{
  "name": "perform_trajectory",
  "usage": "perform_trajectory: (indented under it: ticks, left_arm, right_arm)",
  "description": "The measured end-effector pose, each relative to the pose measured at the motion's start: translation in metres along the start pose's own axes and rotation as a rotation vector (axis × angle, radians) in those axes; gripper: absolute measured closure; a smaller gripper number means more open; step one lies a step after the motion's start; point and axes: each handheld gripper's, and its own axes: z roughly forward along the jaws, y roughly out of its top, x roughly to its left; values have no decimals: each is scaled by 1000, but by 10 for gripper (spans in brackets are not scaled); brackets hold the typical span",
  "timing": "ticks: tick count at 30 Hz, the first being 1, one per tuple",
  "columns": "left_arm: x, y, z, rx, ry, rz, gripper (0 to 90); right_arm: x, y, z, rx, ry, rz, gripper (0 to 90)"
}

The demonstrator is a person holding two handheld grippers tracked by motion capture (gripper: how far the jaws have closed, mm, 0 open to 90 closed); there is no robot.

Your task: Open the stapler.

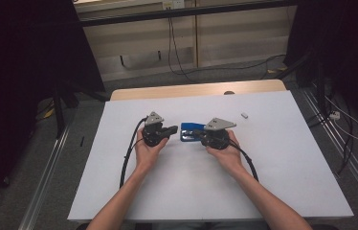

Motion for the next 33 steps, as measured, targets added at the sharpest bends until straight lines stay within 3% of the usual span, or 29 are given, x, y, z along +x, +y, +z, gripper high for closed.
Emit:
perform_trajectory:
  ticks: [11, 18, 23, 28, 33]
  left_arm:
    - [4, -4, 7, 33, 9, -2, 900]
    - [5, -4, 11, 35, 16, 5, 900]
    - [3, -1, 13, 30, 21, 18, 900]
    - [1, 0, 15, 28, 22, 7, 900]
    - [-2, 1, 17, 35, 23, 26, 900]
  right_arm:
    - [2, 5, 14, 63, 16, 1, 900]
    - [5, 7, 23, 119, 7, -26, 900]
    - [3, 4, 27, 144, -1, -18, 900]
    - [3, 4, 27, 145, -6, -15, 900]
    - [3, 4, 27, 151, -11, -18, 900]
